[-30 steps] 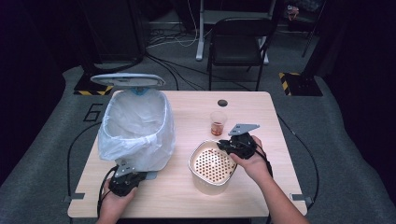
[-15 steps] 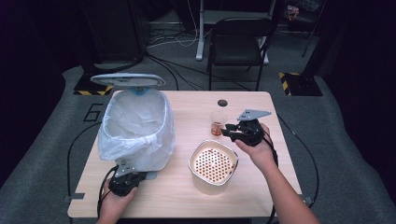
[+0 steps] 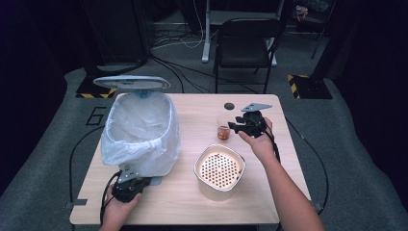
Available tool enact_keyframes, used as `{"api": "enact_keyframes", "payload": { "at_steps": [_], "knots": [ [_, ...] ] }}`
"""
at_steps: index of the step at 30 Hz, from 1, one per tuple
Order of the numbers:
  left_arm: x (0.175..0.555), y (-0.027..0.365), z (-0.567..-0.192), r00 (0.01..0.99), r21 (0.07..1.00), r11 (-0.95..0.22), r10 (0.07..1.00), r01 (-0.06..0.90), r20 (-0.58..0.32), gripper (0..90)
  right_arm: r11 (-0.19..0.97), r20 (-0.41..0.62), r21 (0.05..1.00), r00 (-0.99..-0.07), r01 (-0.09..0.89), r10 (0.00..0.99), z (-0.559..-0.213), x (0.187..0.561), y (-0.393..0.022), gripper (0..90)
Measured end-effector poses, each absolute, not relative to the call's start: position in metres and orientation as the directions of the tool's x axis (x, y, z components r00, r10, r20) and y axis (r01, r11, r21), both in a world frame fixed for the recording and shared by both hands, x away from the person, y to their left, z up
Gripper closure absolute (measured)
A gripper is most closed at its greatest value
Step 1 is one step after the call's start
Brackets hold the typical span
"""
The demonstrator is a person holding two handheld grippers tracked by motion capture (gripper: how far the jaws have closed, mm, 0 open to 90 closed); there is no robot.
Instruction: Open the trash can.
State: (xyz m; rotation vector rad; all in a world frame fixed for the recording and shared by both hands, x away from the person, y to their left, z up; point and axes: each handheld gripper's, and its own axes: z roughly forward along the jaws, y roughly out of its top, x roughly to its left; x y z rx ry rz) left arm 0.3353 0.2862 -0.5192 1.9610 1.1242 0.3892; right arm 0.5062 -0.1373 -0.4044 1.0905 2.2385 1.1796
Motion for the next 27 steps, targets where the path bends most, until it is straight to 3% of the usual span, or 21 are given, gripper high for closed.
{"api": "enact_keyframes", "payload": {
  "at_steps": [14,27],
  "knots": [
    [0.333,0.286,-0.52,0.549,0.782,-0.26,0.827,0.566,-0.122,90.0,0.313,0.025,0.785,-0.532,0.535,0.847,-0.433,0.538,-0.133,59.7],
    [0.333,0.286,-0.52,0.551,0.784,-0.26,0.825,0.563,-0.122,90.0,0.307,0.059,0.756,-0.528,0.578,0.847,-0.444,0.547,-0.13,70.2]
  ]
}}
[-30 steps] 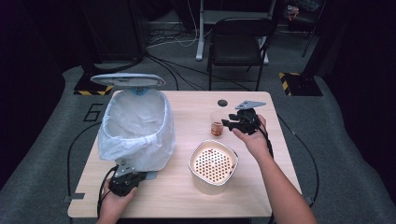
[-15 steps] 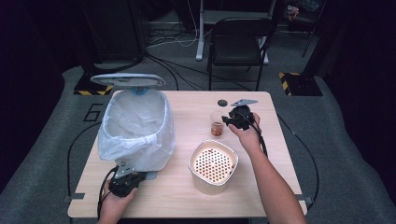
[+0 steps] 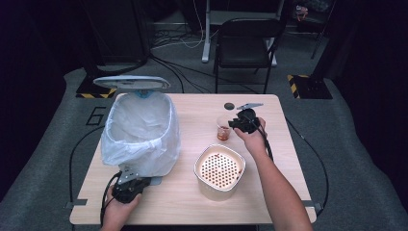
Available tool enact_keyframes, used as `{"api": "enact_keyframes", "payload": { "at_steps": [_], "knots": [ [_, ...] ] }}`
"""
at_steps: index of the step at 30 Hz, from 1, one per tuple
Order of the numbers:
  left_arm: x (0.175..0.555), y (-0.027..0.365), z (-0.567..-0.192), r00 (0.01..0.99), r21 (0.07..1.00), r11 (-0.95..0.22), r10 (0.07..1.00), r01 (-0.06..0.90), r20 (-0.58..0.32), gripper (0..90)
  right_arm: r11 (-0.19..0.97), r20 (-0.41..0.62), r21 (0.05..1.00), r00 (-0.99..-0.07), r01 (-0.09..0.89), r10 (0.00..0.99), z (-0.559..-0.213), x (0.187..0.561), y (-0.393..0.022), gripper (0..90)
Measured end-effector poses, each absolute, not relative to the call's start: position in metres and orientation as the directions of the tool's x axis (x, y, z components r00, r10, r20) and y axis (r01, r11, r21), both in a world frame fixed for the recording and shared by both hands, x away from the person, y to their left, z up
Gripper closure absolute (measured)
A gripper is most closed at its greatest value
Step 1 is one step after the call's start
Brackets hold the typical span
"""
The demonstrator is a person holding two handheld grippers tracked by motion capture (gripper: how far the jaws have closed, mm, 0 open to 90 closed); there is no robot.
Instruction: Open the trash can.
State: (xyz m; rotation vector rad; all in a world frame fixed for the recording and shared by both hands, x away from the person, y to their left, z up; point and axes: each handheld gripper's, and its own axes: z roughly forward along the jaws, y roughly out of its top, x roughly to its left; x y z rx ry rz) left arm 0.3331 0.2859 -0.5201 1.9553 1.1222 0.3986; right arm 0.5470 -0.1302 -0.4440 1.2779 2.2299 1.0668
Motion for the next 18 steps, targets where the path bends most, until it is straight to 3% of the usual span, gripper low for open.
{"api": "enact_keyframes", "payload": {
  "at_steps": [10,18],
  "knots": [
    [0.3331,0.2859,-0.5201,0.552,0.785,-0.26,0.825,0.562,-0.122,90.0,0.312,0.074,0.741,-0.534,0.595,0.842,-0.4468,0.548,-0.1276,82.3],
    [0.3328,0.2857,-0.5202,0.551,0.785,-0.26,0.826,0.562,-0.121,90.0,0.317,0.1,0.725,-0.549,0.611,0.83,-0.4444,0.5465,-0.1316,84.6]
  ]
}}
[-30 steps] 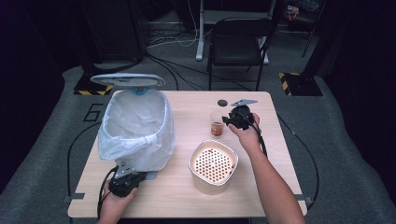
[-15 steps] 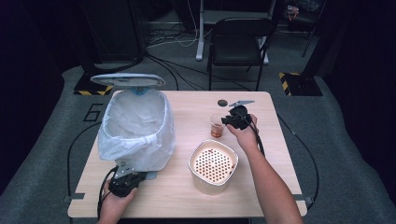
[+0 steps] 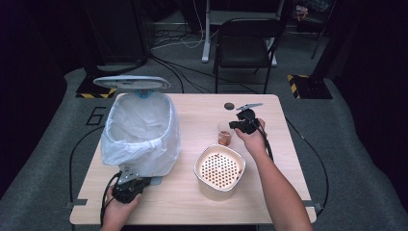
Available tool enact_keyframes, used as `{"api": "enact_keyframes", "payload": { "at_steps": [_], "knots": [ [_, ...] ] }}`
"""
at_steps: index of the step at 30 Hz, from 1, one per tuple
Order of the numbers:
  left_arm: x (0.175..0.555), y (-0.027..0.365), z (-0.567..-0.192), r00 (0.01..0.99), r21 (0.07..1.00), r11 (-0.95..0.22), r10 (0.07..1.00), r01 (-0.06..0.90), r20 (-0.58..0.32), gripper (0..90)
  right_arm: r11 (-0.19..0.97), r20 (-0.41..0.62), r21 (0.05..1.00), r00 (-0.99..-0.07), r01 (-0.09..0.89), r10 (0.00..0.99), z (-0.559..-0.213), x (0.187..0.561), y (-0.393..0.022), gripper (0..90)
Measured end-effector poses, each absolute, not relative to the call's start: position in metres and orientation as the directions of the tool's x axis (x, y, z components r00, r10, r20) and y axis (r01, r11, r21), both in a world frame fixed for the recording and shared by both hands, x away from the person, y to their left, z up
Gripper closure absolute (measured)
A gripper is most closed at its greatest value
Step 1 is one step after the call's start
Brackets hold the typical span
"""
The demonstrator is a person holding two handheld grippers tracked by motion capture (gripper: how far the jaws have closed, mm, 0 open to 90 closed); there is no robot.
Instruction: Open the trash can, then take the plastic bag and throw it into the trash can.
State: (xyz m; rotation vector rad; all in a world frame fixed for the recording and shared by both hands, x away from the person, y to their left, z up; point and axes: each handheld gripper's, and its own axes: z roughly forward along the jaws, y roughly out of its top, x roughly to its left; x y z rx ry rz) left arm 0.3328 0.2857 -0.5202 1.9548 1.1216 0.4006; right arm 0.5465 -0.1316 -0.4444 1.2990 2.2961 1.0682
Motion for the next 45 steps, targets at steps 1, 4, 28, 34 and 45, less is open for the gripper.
{"api": "enact_keyframes", "payload": {
  "at_steps": [1,4,28,34,45],
  "knots": [
    [0.333,0.286,-0.52,0.551,0.785,-0.26,0.825,0.562,-0.121,90.0,0.32,0.1,0.724,-0.553,0.61,0.827,-0.444,0.546,-0.132,84.9],
    [0.333,0.286,-0.52,0.552,0.783,-0.262,0.825,0.564,-0.122,90.0,0.312,0.124,0.716,-0.554,0.624,0.823,-0.442,0.545,-0.134,85.7],
    [0.336,0.286,-0.52,0.555,0.786,-0.263,0.823,0.56,-0.12,90.0,0.315,0.15,0.686,-0.551,0.656,0.821,-0.426,0.5,-0.18,87.0],
    [0.336,0.286,-0.52,0.554,0.785,-0.262,0.823,0.561,-0.121,90.0,0.328,0.165,0.668,-0.563,0.668,0.81,-0.42,0.474,-0.198,87.0],
    [0.335,0.286,-0.52,0.558,0.786,-0.265,0.821,0.559,-0.119,90.0,0.331,0.185,0.664,-0.577,0.67,0.796,-0.419,0.426,-0.213,87.0]
  ]
}}
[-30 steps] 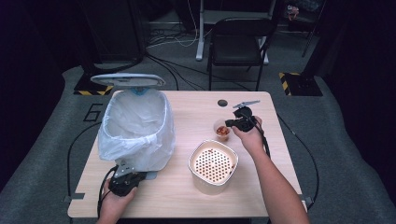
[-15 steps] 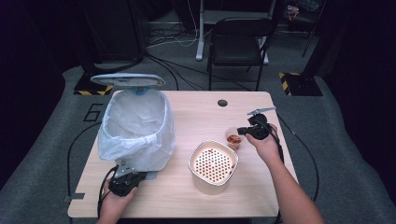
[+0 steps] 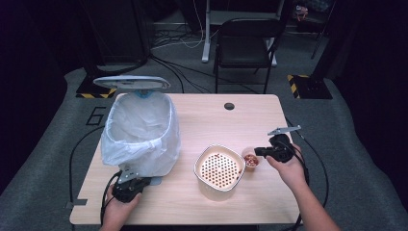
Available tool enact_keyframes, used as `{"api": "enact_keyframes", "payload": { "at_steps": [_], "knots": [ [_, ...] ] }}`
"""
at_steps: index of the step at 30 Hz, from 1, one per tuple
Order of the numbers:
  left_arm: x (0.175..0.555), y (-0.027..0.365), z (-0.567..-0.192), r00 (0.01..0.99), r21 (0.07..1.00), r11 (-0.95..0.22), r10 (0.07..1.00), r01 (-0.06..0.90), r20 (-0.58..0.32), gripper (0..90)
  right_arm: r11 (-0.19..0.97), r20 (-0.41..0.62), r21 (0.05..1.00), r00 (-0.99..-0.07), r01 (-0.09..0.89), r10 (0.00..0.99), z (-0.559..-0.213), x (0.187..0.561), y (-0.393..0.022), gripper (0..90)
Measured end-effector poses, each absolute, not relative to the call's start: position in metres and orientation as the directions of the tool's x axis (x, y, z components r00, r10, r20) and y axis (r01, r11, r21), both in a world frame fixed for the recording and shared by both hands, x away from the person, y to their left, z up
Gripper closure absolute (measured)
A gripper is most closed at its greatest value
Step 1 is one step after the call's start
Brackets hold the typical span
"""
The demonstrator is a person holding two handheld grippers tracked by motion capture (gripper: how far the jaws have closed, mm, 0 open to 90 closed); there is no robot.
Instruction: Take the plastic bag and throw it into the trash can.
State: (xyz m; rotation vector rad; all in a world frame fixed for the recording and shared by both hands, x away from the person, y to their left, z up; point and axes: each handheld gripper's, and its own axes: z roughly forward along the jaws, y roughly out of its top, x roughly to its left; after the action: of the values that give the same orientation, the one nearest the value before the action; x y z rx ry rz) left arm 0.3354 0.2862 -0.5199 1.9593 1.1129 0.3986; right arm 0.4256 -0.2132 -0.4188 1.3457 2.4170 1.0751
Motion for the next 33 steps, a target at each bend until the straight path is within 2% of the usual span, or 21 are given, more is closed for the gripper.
{"api": "enact_keyframes", "payload": {
  "at_steps": [6,12,20,25,29,33],
  "knots": [
    [0.335,0.286,-0.52,0.555,0.784,-0.265,0.824,0.561,-0.119,90.0,0.318,0.198,0.643,-0.552,0.697,0.81,-0.426,0.414,-0.216,86.9],
    [0.335,0.286,-0.52,0.557,0.785,-0.265,0.822,0.559,-0.119,90.0,0.256,0.225,0.652,-0.505,0.713,0.833,-0.434,0.421,-0.227,86.3],
    [0.335,0.286,-0.519,0.555,0.782,-0.268,0.824,0.562,-0.116,90.0,0.23,0.221,0.664,-0.48,0.712,0.849,-0.439,0.423,-0.233,83.9],
    [0.335,0.286,-0.52,0.556,0.785,-0.264,0.823,0.56,-0.12,90.0,0.238,0.193,0.683,-0.484,0.691,0.853,-0.438,0.424,-0.235,77.7],
    [0.335,0.286,-0.52,0.556,0.785,-0.264,0.822,0.56,-0.12,90.0,0.239,0.172,0.697,-0.481,0.676,0.86,-0.435,0.423,-0.235,69.4],
    [0.335,0.286,-0.519,0.557,0.783,-0.269,0.822,0.561,-0.117,90.0,0.238,0.152,0.718,-0.481,0.654,0.864,-0.431,0.419,-0.234,53.8]
  ]
}}
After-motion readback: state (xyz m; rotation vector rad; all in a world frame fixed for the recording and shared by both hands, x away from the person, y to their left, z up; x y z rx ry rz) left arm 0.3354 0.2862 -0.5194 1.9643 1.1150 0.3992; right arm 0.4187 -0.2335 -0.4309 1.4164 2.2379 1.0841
